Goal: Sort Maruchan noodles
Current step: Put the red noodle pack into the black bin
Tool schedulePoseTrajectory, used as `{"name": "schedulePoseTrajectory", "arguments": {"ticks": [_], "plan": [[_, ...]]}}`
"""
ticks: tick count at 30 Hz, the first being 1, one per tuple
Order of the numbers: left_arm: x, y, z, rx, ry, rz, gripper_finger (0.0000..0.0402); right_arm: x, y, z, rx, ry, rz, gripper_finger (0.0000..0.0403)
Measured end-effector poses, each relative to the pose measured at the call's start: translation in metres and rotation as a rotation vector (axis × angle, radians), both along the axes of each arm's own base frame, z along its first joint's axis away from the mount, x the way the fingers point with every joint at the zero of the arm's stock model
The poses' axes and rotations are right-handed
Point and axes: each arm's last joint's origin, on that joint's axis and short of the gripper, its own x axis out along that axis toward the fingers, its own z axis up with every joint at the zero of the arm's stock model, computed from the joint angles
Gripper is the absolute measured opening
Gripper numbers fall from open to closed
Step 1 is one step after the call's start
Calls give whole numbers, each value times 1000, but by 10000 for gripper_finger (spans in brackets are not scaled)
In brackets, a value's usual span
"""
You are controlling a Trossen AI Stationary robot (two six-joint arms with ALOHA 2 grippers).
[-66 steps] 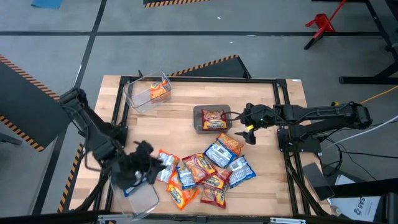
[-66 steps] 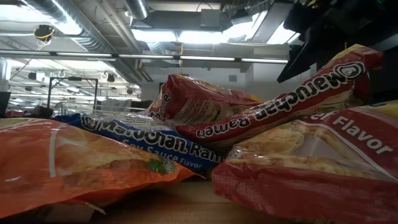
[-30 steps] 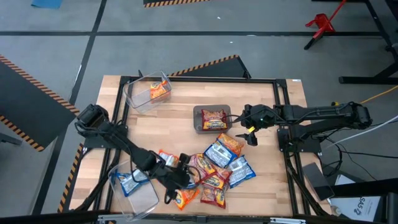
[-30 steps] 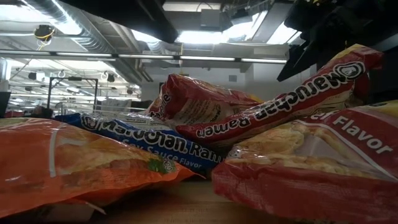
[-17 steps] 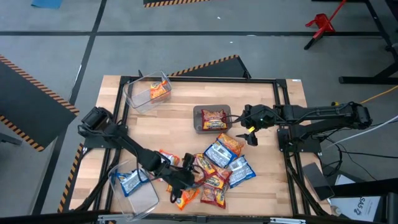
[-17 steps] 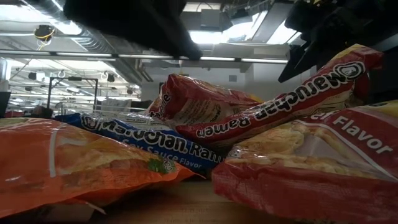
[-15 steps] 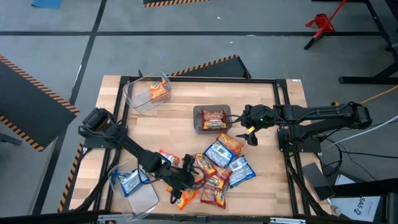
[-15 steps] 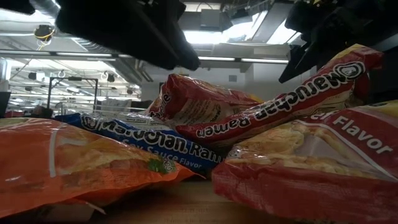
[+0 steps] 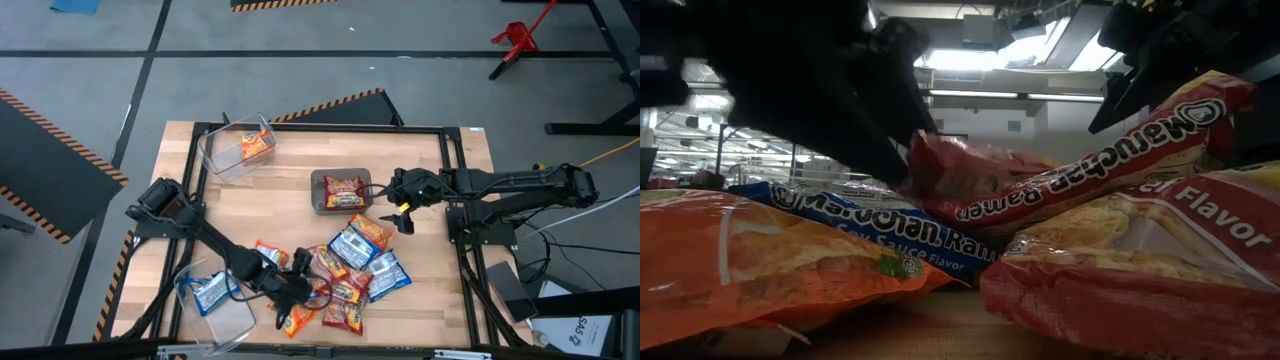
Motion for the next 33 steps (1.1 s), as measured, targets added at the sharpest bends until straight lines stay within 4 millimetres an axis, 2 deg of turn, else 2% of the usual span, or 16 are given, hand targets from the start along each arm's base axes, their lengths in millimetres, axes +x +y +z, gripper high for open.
{"name": "schedulePoseTrajectory", "arguments": {"ticks": [8,16,21,28,33], "plan": [[4,7,-6,75,-35,96,199,0,0,0,2,1,-1,344],[9,16,-6,-14,-50,203,191,0,0,0,2,1,-2,344],[11,19,-6,-75,-42,231,136,0,0,0,2,1,-2,344],[14,19,-4,-190,-79,313,21,0,0,0,9,1,-11,344],[17,13,3,-225,-128,320,7,0,-1,0,-1,2,-27,344]]}}
